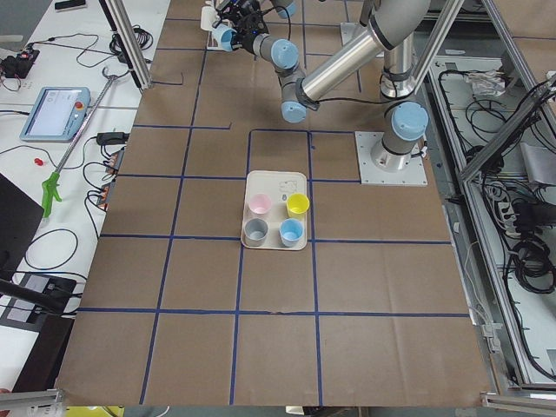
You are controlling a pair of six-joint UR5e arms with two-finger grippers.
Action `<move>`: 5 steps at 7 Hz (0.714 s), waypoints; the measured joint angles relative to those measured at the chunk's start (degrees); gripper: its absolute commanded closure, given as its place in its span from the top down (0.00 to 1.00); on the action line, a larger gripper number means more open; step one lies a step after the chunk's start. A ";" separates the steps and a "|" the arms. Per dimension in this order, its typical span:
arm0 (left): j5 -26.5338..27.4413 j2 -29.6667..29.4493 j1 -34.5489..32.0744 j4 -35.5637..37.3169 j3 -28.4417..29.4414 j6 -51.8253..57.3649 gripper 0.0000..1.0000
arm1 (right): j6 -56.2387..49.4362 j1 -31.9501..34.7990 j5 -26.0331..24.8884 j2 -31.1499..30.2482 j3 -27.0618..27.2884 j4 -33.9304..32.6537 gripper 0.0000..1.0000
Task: Transfer IKEA cup to right arm and place on rack
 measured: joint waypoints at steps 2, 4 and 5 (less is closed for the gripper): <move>0.02 0.02 0.01 0.00 0.01 0.00 0.12 | -0.22 0.00 0.50 0.06 0.05 0.00 0.46; 0.00 0.02 0.00 0.01 0.00 -0.11 0.26 | -0.30 -0.01 0.67 0.02 0.01 0.00 0.44; -0.03 0.08 -0.02 -0.01 0.00 -0.43 0.46 | -0.34 0.01 0.71 -0.10 -0.02 -0.01 0.44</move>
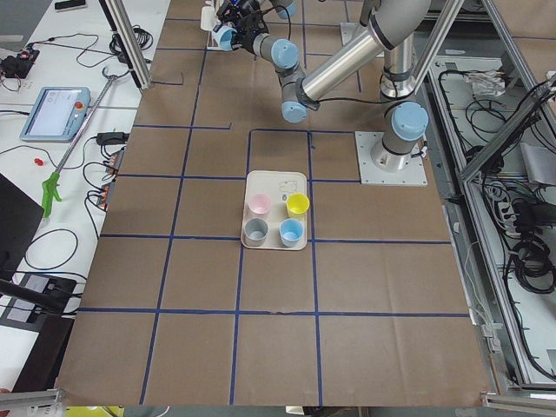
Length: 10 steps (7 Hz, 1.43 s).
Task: Transfer IKEA cup to right arm and place on rack
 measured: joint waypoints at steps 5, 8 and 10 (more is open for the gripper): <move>0.11 0.63 0.07 -0.32 0.11 -1.15 0.98 | -0.05 -0.06 -0.09 -0.21 -0.01 0.10 0.44; -0.33 4.95 4.07 -3.82 -1.08 -1.30 0.98 | -0.56 -0.37 -0.06 -0.04 -0.12 0.15 0.42; -2.37 7.69 10.19 -5.59 -3.62 -1.22 0.98 | -3.94 -3.21 -0.09 -0.24 -0.15 0.28 0.36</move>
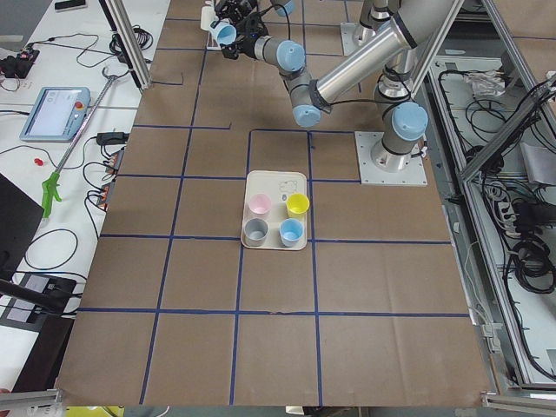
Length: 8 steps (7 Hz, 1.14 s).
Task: Transfer IKEA cup to right arm and place on rack
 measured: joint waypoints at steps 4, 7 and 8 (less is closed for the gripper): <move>5.61 6.23 4.13 -17.62 1.78 0.08 0.99 | -25.93 -10.36 -0.05 -1.05 0.24 -0.09 0.16; 21.90 10.02 1.68 -47.60 12.24 -0.07 0.99 | -58.90 -15.18 -0.92 -1.71 0.72 -0.39 0.10; 31.06 10.01 -1.88 -59.39 17.59 -2.59 0.99 | -66.98 -17.26 -0.94 -2.48 0.74 -0.50 0.10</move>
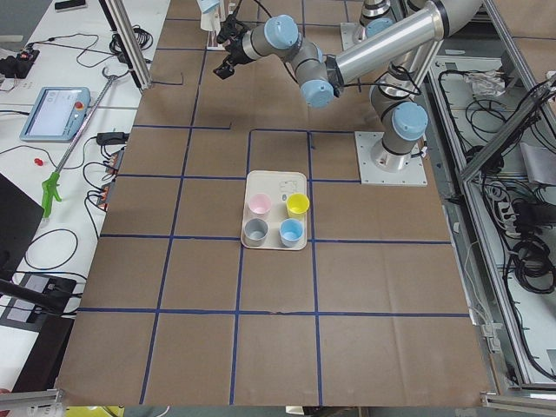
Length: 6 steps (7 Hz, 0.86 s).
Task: Transfer IKEA cup to right arm and place on rack
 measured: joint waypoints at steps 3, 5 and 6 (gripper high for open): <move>18.34 -0.42 -7.33 -33.81 14.26 -9.27 0.99 | -11.54 -8.38 0.16 -1.03 0.11 -7.35 0.10; 21.46 0.49 -8.07 -42.61 16.37 -10.08 0.99 | -13.76 -13.08 0.69 1.10 0.12 -11.39 0.10; 21.64 0.77 -8.19 -43.48 16.24 -10.20 0.99 | -14.67 -14.84 0.88 2.97 0.04 -13.61 0.10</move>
